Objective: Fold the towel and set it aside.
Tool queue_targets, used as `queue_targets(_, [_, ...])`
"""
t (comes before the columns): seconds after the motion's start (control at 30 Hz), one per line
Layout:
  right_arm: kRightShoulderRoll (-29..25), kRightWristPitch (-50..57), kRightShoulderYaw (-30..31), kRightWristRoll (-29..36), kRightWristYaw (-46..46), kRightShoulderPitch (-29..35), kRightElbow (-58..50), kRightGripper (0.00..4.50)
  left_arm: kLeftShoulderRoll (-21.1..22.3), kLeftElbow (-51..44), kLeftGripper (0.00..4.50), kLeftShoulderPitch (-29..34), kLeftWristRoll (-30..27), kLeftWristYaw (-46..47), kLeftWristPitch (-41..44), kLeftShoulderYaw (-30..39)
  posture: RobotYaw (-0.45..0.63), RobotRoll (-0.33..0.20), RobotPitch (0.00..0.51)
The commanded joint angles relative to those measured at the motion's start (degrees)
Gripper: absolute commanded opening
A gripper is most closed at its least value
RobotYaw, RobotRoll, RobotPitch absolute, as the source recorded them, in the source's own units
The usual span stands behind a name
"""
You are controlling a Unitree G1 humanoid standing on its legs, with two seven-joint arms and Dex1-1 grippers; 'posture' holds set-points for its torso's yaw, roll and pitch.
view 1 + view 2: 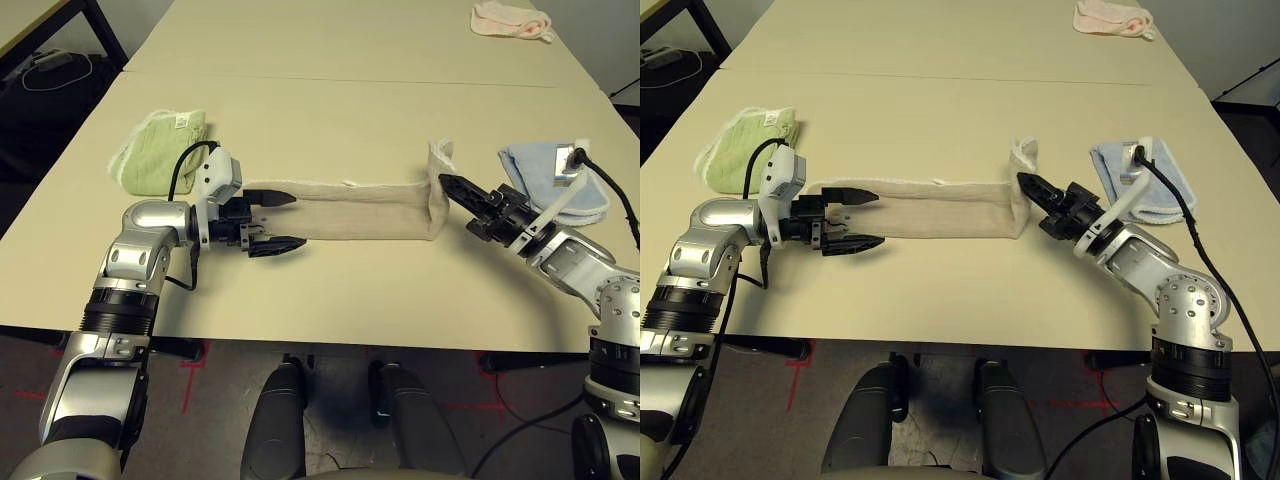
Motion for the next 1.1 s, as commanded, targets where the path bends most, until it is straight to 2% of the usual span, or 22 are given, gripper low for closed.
queue_targets(0.03, [-0.80,0.39,2.40,-2.64,2.10,-0.59,-1.57,0.05,0.23,0.55,4.50,0.17,0.52,-0.36,-0.47,-0.83,0.00,0.000,0.162])
queue_targets(0.47, [2.25,0.34,5.64,-5.99,5.09,-3.09,-1.40,0.05,0.32,1.38,4.50,-0.42,0.71,-0.40,-0.70,-0.83,0.01,0.000,0.161])
queue_targets(0.63, [2.01,0.78,6.42,-6.76,6.67,-2.89,-1.89,0.05,0.58,0.97,4.50,-0.01,0.63,-0.45,-0.52,-0.75,0.01,0.000,0.159])
queue_targets(1.1, [0.57,0.22,13.13,-14.80,12.31,-3.80,-1.87,0.05,0.59,1.02,4.50,-0.26,0.68,-0.44,-0.48,-0.91,0.00,0.000,0.159])
